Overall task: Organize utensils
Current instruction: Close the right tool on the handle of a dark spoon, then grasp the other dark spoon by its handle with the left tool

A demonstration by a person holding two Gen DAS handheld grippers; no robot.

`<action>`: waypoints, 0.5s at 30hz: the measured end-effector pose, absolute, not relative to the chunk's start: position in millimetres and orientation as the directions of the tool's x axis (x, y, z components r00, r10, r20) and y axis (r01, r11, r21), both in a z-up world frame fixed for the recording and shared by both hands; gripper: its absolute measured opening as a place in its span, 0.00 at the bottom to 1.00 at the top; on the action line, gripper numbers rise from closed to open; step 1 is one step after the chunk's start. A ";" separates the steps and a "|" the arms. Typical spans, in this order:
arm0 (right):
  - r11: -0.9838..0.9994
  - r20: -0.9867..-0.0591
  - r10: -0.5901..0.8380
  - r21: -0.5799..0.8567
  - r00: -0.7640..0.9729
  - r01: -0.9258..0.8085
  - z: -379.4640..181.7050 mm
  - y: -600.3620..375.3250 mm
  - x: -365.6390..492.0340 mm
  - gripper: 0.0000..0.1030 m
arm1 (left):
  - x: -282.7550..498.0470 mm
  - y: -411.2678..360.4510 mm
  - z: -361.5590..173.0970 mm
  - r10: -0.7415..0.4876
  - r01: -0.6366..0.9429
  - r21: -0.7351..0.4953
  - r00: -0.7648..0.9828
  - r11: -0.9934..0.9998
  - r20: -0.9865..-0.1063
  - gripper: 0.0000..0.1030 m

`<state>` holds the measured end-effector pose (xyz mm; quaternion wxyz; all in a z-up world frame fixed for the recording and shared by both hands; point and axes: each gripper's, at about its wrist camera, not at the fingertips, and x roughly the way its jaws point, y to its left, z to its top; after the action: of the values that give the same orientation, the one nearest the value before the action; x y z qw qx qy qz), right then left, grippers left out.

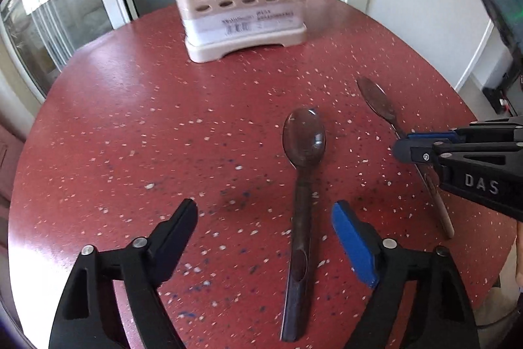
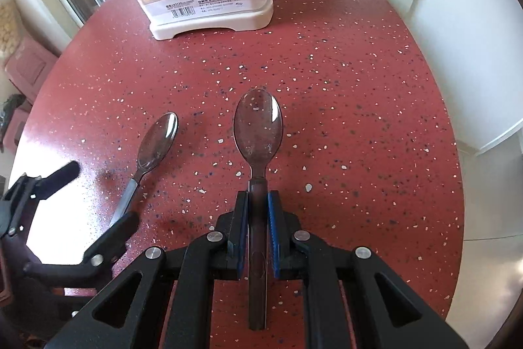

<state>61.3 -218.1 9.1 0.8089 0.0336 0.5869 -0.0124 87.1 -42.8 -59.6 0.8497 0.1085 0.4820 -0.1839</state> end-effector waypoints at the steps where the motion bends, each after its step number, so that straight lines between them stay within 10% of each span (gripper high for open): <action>1: 0.997 -0.950 0.028 0.048 0.310 0.056 8.8 -220.4 62.0 0.13 | 88.9 -43.9 -60.6 -0.205 0.414 0.005 0.461 0.910 -0.863 1.00; 15: 0.988 -0.953 0.124 0.145 0.278 0.058 14.9 -235.1 73.8 0.30 | 101.2 -50.8 -63.9 -0.194 0.418 0.000 0.421 0.909 -0.886 0.99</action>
<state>73.8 -235.1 14.9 0.7956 0.0758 0.6007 0.0206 101.2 -50.8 -63.9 0.8356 0.1106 0.5060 -0.1829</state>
